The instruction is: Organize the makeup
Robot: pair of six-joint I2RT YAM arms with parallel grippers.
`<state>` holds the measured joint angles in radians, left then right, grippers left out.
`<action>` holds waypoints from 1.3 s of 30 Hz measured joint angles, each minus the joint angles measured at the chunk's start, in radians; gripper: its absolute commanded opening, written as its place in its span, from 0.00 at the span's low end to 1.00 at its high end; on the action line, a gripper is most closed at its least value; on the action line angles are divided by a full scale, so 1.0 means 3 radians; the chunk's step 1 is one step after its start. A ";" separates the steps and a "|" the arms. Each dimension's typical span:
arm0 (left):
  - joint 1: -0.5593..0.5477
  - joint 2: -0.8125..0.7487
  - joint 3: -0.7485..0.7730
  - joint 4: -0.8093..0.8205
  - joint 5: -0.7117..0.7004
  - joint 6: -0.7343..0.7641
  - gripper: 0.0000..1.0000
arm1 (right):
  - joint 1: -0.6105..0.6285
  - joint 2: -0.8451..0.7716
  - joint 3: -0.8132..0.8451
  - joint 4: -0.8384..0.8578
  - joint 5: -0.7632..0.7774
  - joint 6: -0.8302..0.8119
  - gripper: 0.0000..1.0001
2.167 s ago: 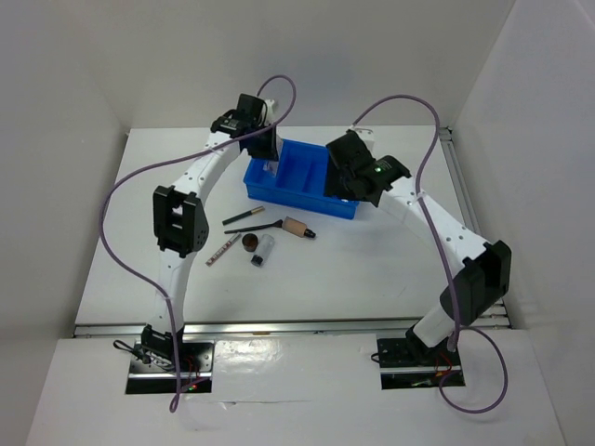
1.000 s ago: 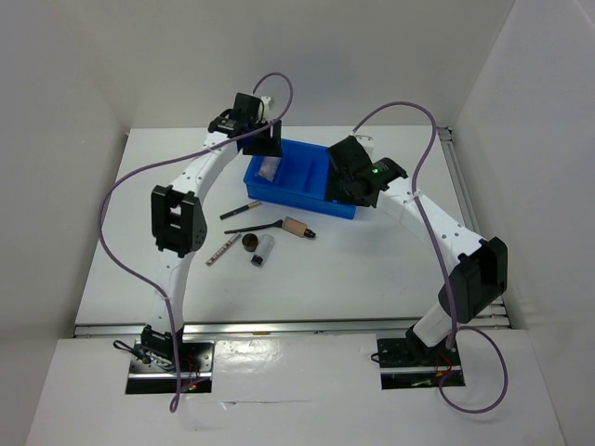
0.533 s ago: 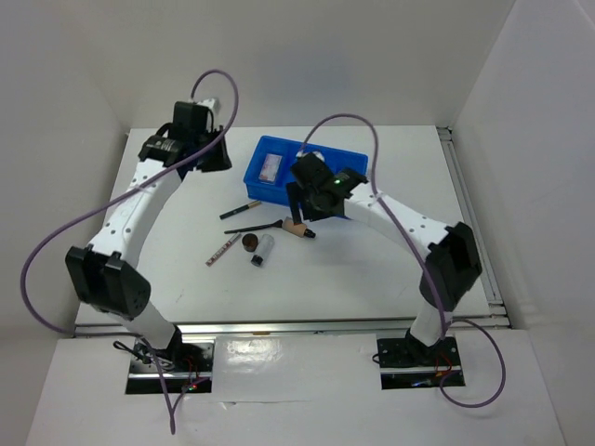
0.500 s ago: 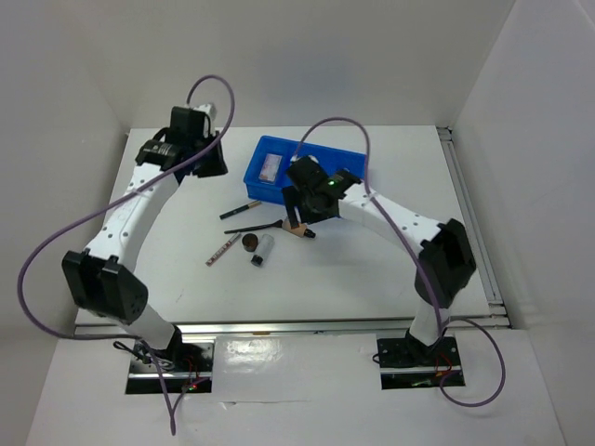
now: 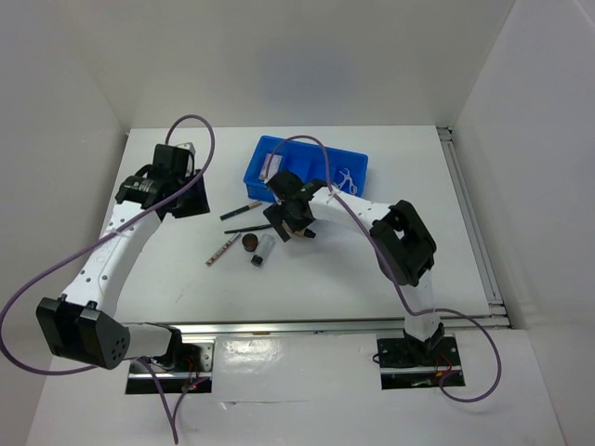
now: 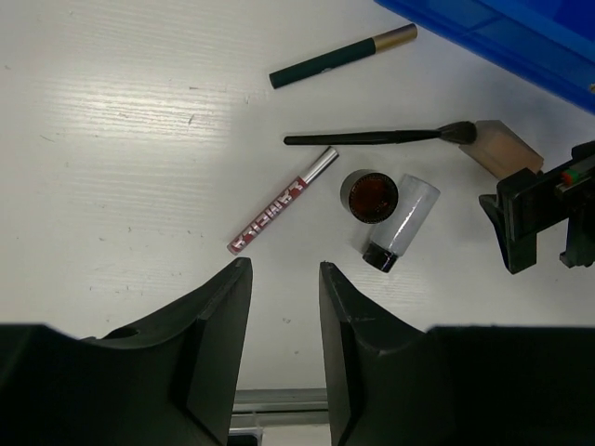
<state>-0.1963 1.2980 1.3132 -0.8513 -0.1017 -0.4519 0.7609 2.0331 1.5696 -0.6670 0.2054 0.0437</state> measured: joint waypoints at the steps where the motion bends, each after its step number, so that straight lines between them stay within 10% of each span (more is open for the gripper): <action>1: 0.0003 0.0009 0.0000 0.0001 -0.0003 0.0000 0.48 | -0.0008 0.0019 0.0029 0.0041 -0.0013 -0.0036 0.99; 16: 0.0033 0.0183 0.0001 -0.0001 -0.0065 0.0027 0.48 | -0.0052 0.0244 0.0103 0.0333 -0.0131 -0.0214 0.51; 27: 0.0061 0.0249 0.0005 0.0025 -0.0090 0.0038 0.48 | -0.0052 0.0239 -0.0058 0.0380 -0.0225 -0.0214 0.62; 33: 0.0061 0.0249 0.0005 0.0039 -0.0086 0.0038 0.48 | -0.0052 0.0237 -0.0060 0.0387 -0.0273 -0.0187 0.29; 39: 0.0061 0.0249 0.0005 0.0051 -0.0048 0.0039 0.48 | -0.0051 0.0118 -0.0060 0.0259 -0.0215 -0.0121 0.20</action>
<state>-0.1780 1.3727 1.3148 -0.8360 -0.1162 -0.4400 0.7456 2.0686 1.5517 -0.5892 0.1410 0.0074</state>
